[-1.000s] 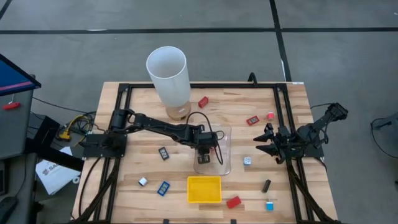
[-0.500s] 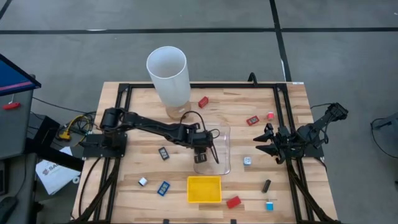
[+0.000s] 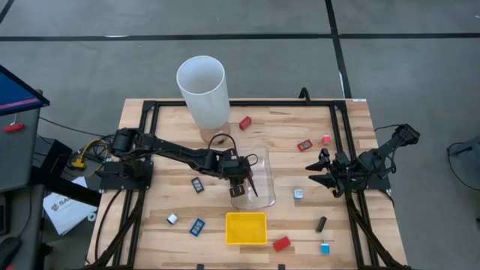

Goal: Pick & Place Office items
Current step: Put the bottom red charger adapter into the transparent bin, then put the red charger adapter into the transparent bin

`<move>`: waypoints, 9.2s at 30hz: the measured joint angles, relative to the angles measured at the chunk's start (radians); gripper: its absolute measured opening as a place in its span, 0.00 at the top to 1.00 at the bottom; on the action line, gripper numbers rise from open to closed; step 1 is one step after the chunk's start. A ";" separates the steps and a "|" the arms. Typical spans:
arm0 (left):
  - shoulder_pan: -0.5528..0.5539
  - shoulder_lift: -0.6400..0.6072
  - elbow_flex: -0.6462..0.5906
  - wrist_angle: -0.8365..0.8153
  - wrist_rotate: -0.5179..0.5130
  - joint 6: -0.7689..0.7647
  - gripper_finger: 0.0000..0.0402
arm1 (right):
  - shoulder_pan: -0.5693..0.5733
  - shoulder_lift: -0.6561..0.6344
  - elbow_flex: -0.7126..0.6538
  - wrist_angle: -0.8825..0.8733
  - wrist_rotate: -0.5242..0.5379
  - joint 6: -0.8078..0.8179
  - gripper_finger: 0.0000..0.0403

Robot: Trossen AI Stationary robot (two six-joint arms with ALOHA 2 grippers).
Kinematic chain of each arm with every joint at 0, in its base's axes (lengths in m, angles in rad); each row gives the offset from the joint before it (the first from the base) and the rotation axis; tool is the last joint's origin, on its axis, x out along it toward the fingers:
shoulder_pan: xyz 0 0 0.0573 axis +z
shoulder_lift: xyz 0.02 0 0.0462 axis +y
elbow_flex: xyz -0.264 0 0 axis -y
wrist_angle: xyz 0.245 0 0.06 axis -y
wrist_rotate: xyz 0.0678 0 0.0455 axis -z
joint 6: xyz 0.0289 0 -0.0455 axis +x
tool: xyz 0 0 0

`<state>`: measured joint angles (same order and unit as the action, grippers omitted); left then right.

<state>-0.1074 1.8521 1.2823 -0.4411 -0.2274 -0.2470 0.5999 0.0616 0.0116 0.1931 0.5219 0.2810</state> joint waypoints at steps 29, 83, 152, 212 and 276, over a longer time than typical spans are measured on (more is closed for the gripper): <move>-0.089 -0.014 0.000 -0.170 0.109 -0.027 0.71 | 0.000 0.000 0.000 0.009 0.003 -0.001 0.57; 0.103 0.015 0.002 0.168 -0.079 0.121 0.71 | 0.000 0.000 0.000 0.012 0.003 -0.019 0.57; 0.003 0.007 -0.151 0.380 0.142 0.114 0.64 | 0.000 0.005 0.000 -0.002 0.002 0.000 0.57; -0.247 -0.903 -0.975 0.920 -0.482 0.395 0.66 | -1.409 1.615 1.150 -0.558 -1.202 -0.447 0.57; -0.398 -0.901 -0.978 0.891 -0.529 0.170 0.66 | -1.351 2.054 1.746 -1.055 -0.969 -1.081 0.57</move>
<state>-0.5056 0.9508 0.3046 0.4495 -0.7563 -0.0774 -0.7510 2.1157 1.7572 -0.8616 -0.4476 -0.8000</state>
